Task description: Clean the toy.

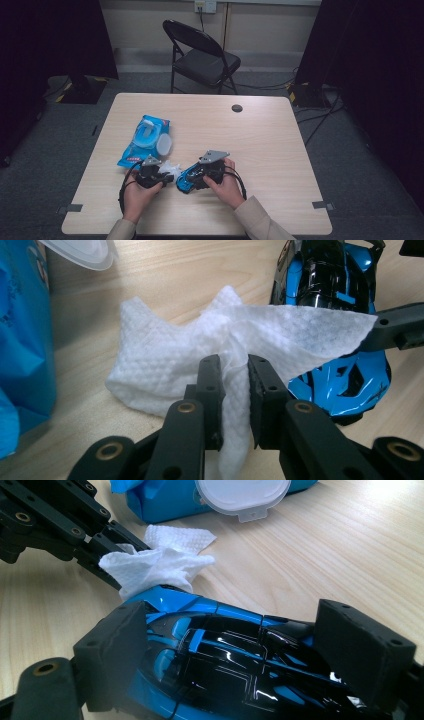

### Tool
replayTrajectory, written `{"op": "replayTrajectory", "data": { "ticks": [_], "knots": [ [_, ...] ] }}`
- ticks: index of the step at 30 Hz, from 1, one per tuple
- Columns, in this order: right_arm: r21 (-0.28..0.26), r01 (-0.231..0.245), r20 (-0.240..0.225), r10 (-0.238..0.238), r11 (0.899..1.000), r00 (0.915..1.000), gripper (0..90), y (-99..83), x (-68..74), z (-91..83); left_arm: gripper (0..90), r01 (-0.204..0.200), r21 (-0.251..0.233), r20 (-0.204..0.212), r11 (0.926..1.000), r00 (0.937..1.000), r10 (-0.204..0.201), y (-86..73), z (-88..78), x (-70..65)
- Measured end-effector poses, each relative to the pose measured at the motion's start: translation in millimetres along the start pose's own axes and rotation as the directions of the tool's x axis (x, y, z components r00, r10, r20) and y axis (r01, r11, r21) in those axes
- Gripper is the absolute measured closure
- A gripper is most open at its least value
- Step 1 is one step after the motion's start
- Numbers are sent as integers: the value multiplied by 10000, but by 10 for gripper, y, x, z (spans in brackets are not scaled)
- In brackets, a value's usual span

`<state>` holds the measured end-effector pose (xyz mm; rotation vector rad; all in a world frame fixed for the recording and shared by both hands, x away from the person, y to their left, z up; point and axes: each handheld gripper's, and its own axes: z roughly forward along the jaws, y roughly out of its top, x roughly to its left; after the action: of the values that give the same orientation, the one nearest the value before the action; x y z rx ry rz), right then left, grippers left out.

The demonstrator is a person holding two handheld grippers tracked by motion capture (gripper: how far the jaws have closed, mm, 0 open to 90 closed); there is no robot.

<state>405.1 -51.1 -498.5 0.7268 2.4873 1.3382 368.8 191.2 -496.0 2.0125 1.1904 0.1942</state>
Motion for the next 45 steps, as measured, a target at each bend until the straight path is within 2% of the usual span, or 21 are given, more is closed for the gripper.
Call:
{"op": "replayTrajectory", "data": {
  "ticks": [9, 16, 19, 28, 37, 41, 45],
  "knots": [
    [36, -4, 15, 4, 10000, 10000, 138, 4, 3, 1, 777, -345, 299, 170, 9990, 9993, 340, -5, -21, -45],
    [30, -9, 13, 9, 10000, 10000, 138, 3, 1, 0, 777, -296, 348, 372, 9990, 9989, 283, -53, -59, -72],
    [22, 5, 27, -5, 10000, 10000, 138, 2, 3, 1, 777, -186, 203, 484, 9996, 9987, 176, -99, -73, -97],
    [26, 10, 27, -10, 10000, 10000, 138, 3, 3, 1, 778, -414, 260, 650, 9988, 9971, 396, -168, -117, -178],
    [22, 18, 33, -18, 10000, 10000, 138, 2, 3, 1, 777, -458, 350, 1043, 9983, 9937, 419, -218, -139, -252],
    [4, 17, 41, -17, 10000, 10000, 138, 0, 3, 0, 777, -640, 387, 1072, 9972, 9925, 596, -226, -137, -290],
    [12, 21, 34, -21, 10000, 10000, 138, 0, 2, -1, 777, -653, 435, 1127, 9969, 9918, 600, -230, -133, -336]
  ]
}}
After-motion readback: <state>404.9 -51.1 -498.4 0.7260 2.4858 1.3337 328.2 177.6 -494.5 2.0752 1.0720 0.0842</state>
